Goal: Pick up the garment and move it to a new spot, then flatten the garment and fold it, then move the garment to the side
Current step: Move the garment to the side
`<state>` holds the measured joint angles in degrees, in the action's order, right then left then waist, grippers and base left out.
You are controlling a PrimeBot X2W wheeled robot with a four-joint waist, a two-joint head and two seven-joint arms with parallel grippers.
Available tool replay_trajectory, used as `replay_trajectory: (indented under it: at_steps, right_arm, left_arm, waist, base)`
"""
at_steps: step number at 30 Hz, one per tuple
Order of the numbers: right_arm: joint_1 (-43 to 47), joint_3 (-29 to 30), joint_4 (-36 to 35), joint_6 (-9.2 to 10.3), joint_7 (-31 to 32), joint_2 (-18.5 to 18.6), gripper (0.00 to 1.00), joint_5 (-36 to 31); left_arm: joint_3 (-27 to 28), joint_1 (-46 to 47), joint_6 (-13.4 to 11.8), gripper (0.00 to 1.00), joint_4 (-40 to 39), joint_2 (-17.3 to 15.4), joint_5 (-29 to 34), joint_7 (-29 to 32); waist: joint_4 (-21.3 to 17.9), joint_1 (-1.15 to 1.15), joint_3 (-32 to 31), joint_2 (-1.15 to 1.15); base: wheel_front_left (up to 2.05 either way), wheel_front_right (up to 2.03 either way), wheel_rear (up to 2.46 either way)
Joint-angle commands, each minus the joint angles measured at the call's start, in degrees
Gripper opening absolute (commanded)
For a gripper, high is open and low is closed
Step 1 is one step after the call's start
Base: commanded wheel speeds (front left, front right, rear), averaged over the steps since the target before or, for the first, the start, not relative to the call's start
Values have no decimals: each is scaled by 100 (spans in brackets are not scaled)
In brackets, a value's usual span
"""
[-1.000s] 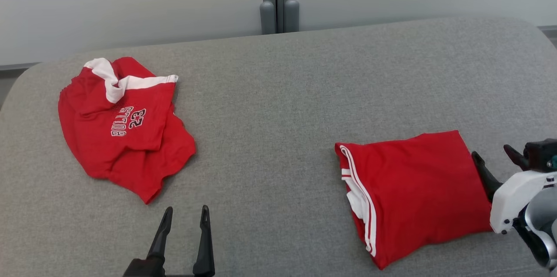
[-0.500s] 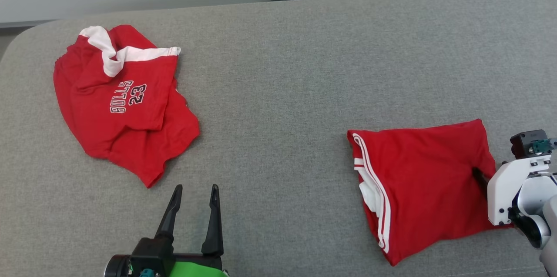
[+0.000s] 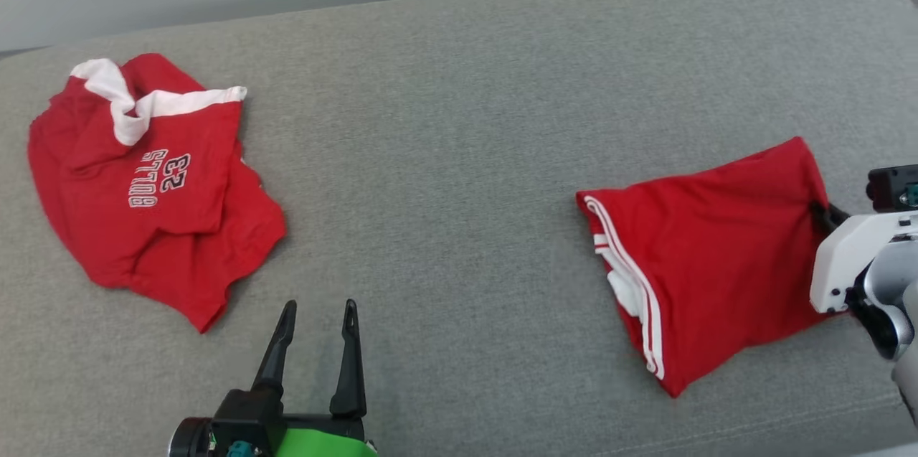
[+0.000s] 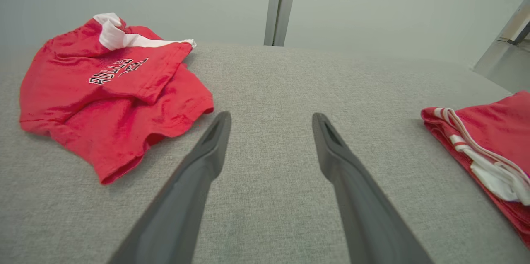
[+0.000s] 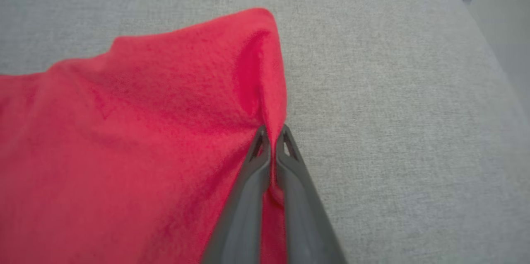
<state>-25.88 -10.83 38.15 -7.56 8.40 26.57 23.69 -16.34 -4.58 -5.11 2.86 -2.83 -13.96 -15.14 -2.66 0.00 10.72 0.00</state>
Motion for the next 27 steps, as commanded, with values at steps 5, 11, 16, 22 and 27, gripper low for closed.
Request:
replay_trajectory:
  at_steps: [5, 11, 16, 22, 27]
  right_arm:
    - [-612, 518, 403, 12, -794, -171, 0, -665]
    - [-1574, 1283, 865, 13, -1463, -316, 0, -1422]
    - [-2396, 2028, 1330, 13, -1604, 49, 0, -1949]
    - [-3058, 3052, 1864, 13, -1684, 499, 0, -2626]
    - [-3247, 3967, 2059, 13, -1715, 543, 25, -3225]
  left_arm:
    - [-63, 370, 196, 100, 58, -19, 252, -2]
    - [-27, 851, 328, 100, 47, -20, 501, -2]
    - [-37, 1052, 341, 100, 44, -21, 623, -2]
    - [76, 948, 361, 100, 22, -23, 713, -2]
    - [132, 939, 316, 100, -48, -22, 707, -2]
  waist:
    - [-754, 0, 414, 0]
    - [-721, 0, 1124, 0]
    - [-453, 0, 1623, 0]
    - [-148, 0, 1918, 0]
    - [-16, 0, 1956, 0]
  base:
    - [0, 0, 0]
    - [0, 0, 0]
    - [0, 0, 0]
    - [0, 0, 0]
    - [0, 0, 0]
